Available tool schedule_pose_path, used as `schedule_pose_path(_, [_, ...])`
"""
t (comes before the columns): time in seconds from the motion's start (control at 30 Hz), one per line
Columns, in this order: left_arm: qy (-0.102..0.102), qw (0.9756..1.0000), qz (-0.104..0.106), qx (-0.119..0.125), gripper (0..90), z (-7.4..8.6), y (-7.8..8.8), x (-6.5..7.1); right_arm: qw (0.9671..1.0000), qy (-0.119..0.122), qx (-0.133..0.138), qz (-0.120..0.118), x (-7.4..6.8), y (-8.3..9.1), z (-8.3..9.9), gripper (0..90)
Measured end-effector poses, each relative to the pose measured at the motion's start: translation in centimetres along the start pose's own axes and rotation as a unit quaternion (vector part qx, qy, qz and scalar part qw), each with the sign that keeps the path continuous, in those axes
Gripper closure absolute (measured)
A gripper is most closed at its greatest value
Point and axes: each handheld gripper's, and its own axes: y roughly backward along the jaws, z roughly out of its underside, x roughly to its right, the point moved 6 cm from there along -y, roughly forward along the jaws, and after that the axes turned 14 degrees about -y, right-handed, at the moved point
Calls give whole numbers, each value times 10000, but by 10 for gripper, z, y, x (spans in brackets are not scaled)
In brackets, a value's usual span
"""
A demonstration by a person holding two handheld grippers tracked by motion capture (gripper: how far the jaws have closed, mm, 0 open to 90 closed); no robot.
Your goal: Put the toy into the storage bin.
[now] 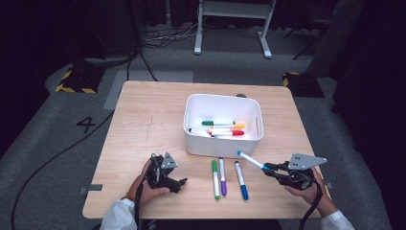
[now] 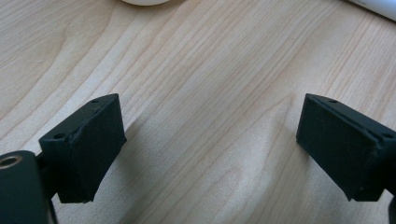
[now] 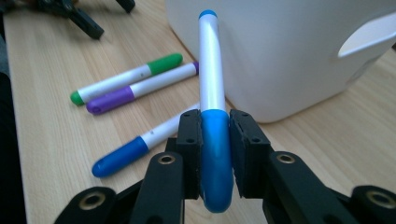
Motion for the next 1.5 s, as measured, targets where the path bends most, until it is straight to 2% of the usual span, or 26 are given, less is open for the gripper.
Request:
schedule_pose_path(0.17, [0,10000,-2,1,80,0,0,0,9994,264,157,-154,-9,13,-18,755])
schedule_pose_path(0.37, [0,10000,-2,0,80,0,0,0,9970,621,301,-356,-24,25,-45,755])
schedule_pose_path(0.43, [1,10000,0,2,81,0,0,0,9956,771,403,-353,-27,30,-60,755])
schedule_pose_path(0.6, [0,10000,0,0,80,0,0,0,9928,1067,421,-344,-27,32,-99,754])
schedule_pose_path(0.77, [1,10000,0,3,80,0,0,0,9927,1103,208,-430,-18,12,-131,754])
schedule_pose_path(0.93, [4,10000,-1,5,80,0,0,0,9924,1150,-218,-375,-7,-24,-145,755])
schedule_pose_path(1.03, [5,10000,-1,5,81,0,0,0,9916,1121,-531,-368,1,-46,-148,754])
schedule_pose_path(1.2, [1,10000,-1,3,81,0,0,0,9874,1140,-1002,-458,7,-73,-145,754])
schedule_pose_path(1.27, [1,10000,1,3,81,0,0,0,9853,1163,-1152,-489,8,-80,-142,753])
schedule_pose_path(1.33, [0,10000,2,2,80,0,0,0,9854,1094,-1208,-493,9,-84,-141,753])
schedule_pose_path(1.47, [0,10000,0,2,81,0,0,0,9841,1101,-1302,-492,11,-88,-137,751])
schedule_pose_path(1.5, [1,10000,0,3,81,0,0,0,9847,1057,-1304,-468,11,-89,-137,723])
